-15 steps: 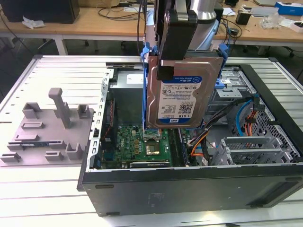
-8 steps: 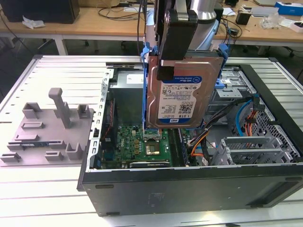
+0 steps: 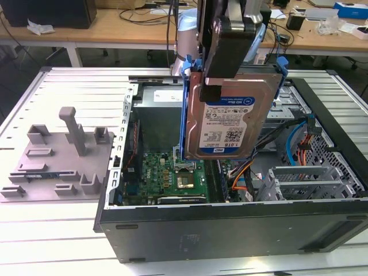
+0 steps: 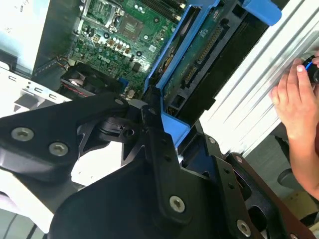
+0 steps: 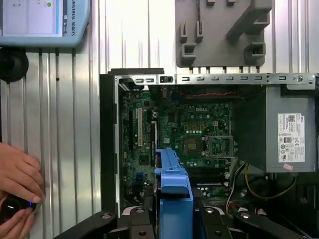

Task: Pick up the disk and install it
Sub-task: 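Insert the disk into the insertion slot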

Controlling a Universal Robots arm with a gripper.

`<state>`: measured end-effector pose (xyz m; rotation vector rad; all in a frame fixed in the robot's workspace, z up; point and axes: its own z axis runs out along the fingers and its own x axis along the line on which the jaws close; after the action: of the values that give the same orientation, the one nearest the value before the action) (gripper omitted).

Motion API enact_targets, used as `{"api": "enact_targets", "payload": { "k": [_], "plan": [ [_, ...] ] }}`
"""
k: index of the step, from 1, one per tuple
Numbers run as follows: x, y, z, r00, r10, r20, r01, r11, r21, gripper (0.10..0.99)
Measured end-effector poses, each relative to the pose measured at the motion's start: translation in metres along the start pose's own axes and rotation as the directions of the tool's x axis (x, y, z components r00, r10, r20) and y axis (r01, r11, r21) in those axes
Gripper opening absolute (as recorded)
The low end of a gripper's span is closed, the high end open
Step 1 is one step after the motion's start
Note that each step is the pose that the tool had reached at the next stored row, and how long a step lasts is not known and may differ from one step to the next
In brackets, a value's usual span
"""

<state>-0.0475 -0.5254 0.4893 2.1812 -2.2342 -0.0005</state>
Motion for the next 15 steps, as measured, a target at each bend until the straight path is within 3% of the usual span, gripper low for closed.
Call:
{"api": "enact_targets", "payload": {
  "k": [2, 7, 10, 13, 15],
  "plan": [
    [-0.0001, -0.0007, 0.0004, 1.0000, 0.007, 0.0072, -0.007, 1.0000, 0.000, 0.365],
    [0.0000, -0.0025, 0.0006, 1.0000, 0.005, 0.0074, -0.005, 1.0000, 0.000, 0.365],
    [-0.0004, -0.0126, 0.0004, 1.0000, 0.005, 0.0072, -0.005, 1.0000, 0.000, 0.365],
    [-0.0008, -0.0299, 0.0002, 1.0000, 0.001, 0.0071, -0.001, 1.0000, 0.000, 0.365],
    [-0.0011, -0.0344, 0.0003, 1.0000, -0.006, 0.0071, 0.006, 1.0000, 0.000, 0.365]
  ]
}}
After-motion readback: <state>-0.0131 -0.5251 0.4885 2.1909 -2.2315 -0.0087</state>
